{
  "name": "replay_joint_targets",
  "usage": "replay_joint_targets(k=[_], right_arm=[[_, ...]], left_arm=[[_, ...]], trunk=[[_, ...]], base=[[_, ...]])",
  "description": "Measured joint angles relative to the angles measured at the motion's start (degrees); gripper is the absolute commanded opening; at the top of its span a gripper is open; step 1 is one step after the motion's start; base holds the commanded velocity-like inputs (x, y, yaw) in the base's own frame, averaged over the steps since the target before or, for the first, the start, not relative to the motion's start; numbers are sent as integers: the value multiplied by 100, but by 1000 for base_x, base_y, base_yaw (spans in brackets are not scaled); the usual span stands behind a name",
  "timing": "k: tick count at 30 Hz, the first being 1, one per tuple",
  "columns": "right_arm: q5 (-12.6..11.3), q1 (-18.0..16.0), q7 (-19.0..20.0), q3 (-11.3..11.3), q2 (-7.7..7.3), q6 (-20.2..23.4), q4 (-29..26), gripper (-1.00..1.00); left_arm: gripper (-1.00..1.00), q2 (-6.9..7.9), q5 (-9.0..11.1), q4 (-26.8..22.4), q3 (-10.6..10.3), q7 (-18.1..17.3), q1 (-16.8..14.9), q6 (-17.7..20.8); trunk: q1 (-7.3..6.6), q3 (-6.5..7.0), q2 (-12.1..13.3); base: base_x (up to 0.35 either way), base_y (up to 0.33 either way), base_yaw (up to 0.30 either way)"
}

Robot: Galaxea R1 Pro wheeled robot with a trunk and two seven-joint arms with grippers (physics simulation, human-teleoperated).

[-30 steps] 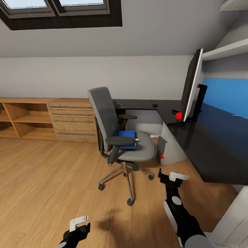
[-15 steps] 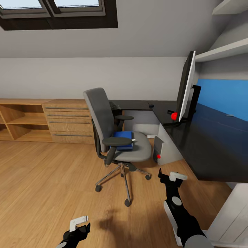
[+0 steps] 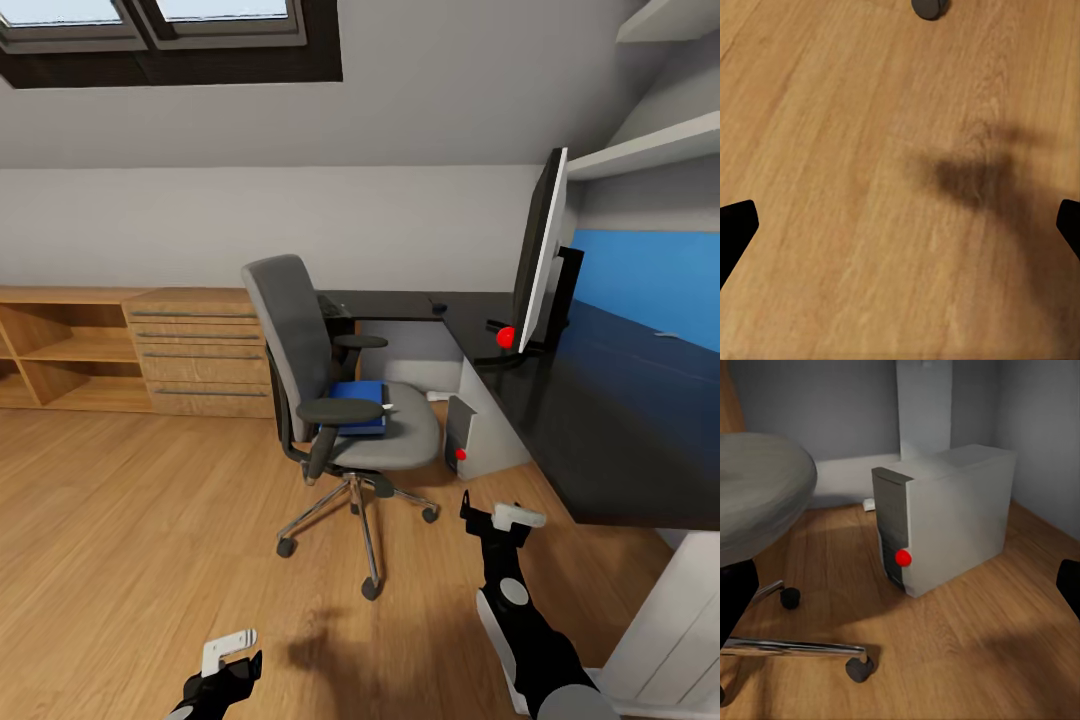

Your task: In the bedroom, organize the workspace by keeping the computer under the desk, ensuring the monitor is on the desk, placing the keyboard on the desk next to the monitor, placing the mouse on the desk next to the keyboard, moving the folder from the swivel chair onto the desk next to the mouse, stacking the notebook on top of the folder with the pen on top of the notebook, and positioning the swivel chair next to the desk.

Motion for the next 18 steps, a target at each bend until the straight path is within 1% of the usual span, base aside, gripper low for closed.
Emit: replay_joint_targets(k=[4,7,12,18], right_arm=[[-4,0,1,1,0,-6,5,100],[-5,0,-1,1,3,-9,7,100],[-6,0,-2,1,4,-16,8,100],[-6,0,-2,1,4,-18,9,100]], left_arm=[[100,0,0,1,0,-2,2,0],[100,-3,0,2,0,-3,1,-3],[100,-5,0,2,0,-3,0,-7],[100,-2,0,3,0,-5,0,-9]], trunk=[[-1,0,0],[-2,0,0],[-3,0,0],[-3,0,0]], base=[[36,0,0],[164,0,0],[249,0,0],[311,0,0]])
